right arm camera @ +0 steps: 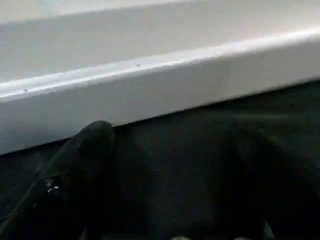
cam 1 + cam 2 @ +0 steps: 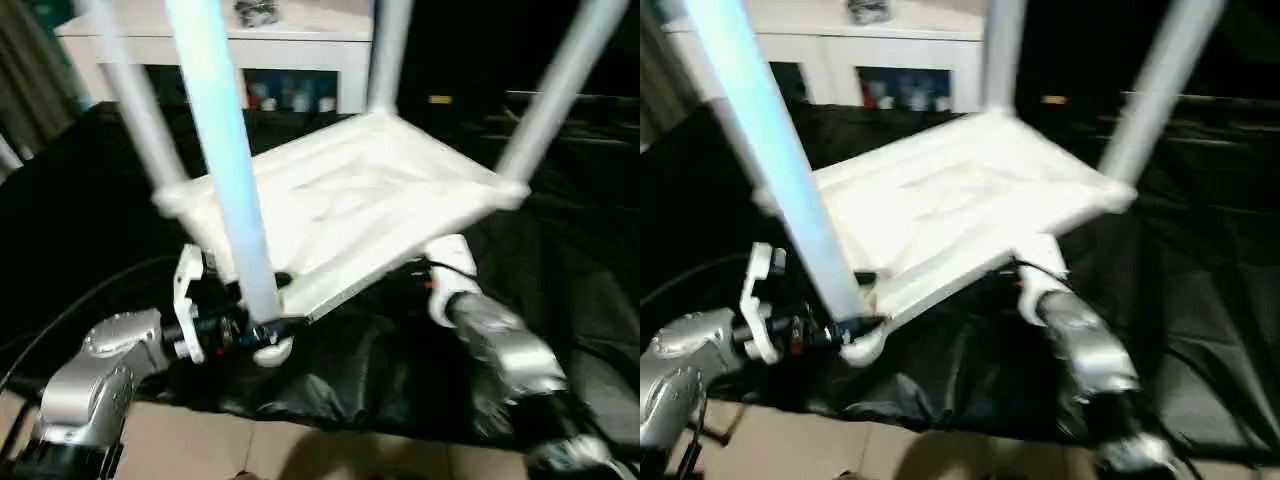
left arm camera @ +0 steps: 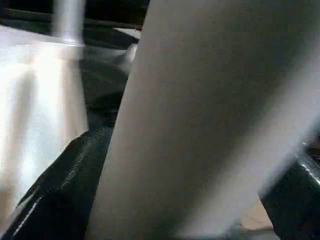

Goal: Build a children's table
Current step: Rotate table base

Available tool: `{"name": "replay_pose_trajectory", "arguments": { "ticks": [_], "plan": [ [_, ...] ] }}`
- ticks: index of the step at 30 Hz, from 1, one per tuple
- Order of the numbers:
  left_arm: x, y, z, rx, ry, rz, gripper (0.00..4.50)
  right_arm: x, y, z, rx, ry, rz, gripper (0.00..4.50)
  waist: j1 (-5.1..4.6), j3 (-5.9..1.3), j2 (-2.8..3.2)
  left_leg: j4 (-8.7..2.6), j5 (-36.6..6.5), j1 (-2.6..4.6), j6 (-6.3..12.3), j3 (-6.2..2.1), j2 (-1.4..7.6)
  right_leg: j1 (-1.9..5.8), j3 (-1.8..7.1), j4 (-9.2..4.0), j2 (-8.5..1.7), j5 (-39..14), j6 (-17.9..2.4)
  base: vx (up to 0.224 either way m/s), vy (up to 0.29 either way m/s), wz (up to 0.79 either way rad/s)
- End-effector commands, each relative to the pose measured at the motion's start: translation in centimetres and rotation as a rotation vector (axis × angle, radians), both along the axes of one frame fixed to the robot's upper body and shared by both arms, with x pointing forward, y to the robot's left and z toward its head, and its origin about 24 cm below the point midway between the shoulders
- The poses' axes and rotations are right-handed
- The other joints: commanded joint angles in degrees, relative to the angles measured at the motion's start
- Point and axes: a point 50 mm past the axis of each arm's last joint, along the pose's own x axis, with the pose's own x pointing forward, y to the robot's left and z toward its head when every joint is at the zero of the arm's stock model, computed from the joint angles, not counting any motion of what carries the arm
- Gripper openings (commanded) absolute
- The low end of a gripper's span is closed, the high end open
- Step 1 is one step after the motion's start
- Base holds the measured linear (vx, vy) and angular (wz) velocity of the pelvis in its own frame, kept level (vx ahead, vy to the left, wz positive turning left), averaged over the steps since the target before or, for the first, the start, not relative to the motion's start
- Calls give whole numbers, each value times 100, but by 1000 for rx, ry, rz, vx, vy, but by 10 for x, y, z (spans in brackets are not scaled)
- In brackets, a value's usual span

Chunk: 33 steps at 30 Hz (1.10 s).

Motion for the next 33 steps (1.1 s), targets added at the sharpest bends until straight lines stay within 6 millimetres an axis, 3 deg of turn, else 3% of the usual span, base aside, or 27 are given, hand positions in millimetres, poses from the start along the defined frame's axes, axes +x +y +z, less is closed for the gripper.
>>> {"name": "replay_pose_trajectory", "arguments": {
  "ticks": [1,6,10,12,13,14,15,16,18,20,21,23,27,32,33],
  "plan": [
    [-7,-15,4,-42,5,-82,450,5,27,10,34,-48,106,441,60,-308,-45,-438,-1534,26,-82,-77,178,273,281,-450,-411,-1786,-1078,0,0,0],
    [-6,-30,7,-76,-3,-101,450,6,45,9,44,-46,178,441,48,-310,-51,-429,-1550,53,-76,-71,183,262,292,-456,-406,-1768,-1076,0,0,0],
    [13,-49,8,-61,-70,-57,450,7,52,7,18,-60,206,441,58,-302,-78,-434,-1551,68,-65,-62,188,253,296,-467,-392,-1728,-1104,0,0,0],
    [24,-61,10,-56,-103,-33,450,11,46,6,22,-61,167,441,87,-306,-85,-429,-1582,84,-108,-65,183,258,300,-482,-399,-1753,-1056,0,0,0],
    [27,-64,11,-57,-113,-29,450,12,43,7,27,-60,160,441,91,-315,-49,-427,-1598,88,-131,-65,180,261,301,-481,-398,-1691,-1049,0,0,0],
    [30,-69,13,-57,-123,-29,450,12,40,7,35,-59,158,441,89,-318,-76,-427,-1569,69,-123,-71,182,286,301,-475,-404,-1633,-1050,0,0,0],
    [34,-75,13,-50,-138,-25,450,12,35,6,34,-59,151,441,98,-336,-55,-421,-1481,60,-114,-71,177,300,300,-461,-403,-1458,-1072,0,0,0],
    [37,-80,13,-47,-149,-20,450,12,31,6,29,-60,142,441,99,-342,-71,-410,-1444,58,-88,-66,172,306,300,-458,-404,-1397,-1078,0,0,0],
    [42,-90,14,-49,-172,-1,450,12,21,3,22,-60,117,441,121,-367,-18,-386,-1196,33,-28,-69,168,344,294,-422,-408,-1023,-1176,0,0,0],
    [46,-97,14,-38,-205,33,450,11,12,1,16,-59,89,441,129,-388,-58,-365,-1076,22,51,-59,163,364,289,-416,-409,-818,-1241,0,0,0],
    [50,-101,13,-27,-231,60,450,11,0,0,10,-58,49,441,142,-379,26,-363,-1086,31,96,-63,158,349,278,-440,-395,-803,-1242,0,0,0],
    [53,-103,13,-17,-246,79,450,10,-8,-1,5,-60,23,441,160,-387,-33,-357,-1145,34,117,-59,165,368,272,-442,-404,-862,-1268,0,0,0],
    [59,-96,11,8,-261,119,450,9,-30,1,2,-73,-30,441,220,-367,2,-351,-1215,40,154,-56,157,348,263,-494,-413,-1391,-1142,0,0,0],
    [60,-70,3,58,-267,83,450,5,-54,13,29,-104,-16,441,248,-382,26,-357,-1199,33,179,-70,153,345,246,-475,-394,-1340,-1095,0,0,0],
    [61,-60,-2,108,-267,61,450,3,-58,19,64,-117,13,441,252,-376,4,-360,-1234,39,224,-65,154,342,247,-490,-395,-1360,-1074,0,0,0]
  ]
}}
